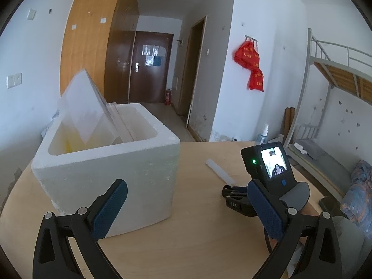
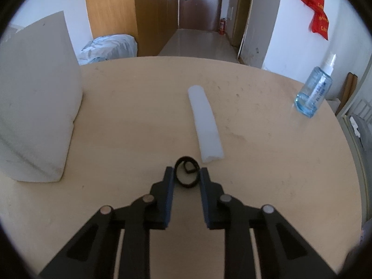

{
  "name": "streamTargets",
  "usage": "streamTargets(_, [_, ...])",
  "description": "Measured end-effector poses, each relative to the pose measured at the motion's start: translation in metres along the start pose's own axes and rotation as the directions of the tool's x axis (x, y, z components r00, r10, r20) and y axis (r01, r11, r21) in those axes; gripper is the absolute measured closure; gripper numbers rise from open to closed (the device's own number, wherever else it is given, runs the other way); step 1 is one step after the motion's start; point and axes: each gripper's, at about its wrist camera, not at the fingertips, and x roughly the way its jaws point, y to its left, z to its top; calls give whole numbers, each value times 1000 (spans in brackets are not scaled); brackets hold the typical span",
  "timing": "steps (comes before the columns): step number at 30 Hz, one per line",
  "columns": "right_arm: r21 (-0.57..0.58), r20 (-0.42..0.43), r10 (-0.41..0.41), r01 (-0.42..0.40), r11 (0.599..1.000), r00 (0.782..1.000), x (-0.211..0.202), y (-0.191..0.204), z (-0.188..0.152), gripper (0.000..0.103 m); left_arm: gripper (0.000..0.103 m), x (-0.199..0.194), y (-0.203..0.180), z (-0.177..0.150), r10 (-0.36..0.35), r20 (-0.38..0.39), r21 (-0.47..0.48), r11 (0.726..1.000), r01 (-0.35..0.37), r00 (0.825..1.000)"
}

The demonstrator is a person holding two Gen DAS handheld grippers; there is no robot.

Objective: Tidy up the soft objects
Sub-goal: 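Lift the black ring with the right gripper while moving the left gripper toward the white tube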

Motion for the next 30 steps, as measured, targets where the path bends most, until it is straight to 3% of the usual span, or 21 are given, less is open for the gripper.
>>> streamTargets(10, [11,43,15,-15,1000,999,-24,-2,-1,83,0,0,-1,4,-10,3,7,1000,10,1000])
streamTargets(30, [83,134,-24,13,996,991,-84,-39,-33,83,0,14,-54,10,-92,-11,77,993,93,996])
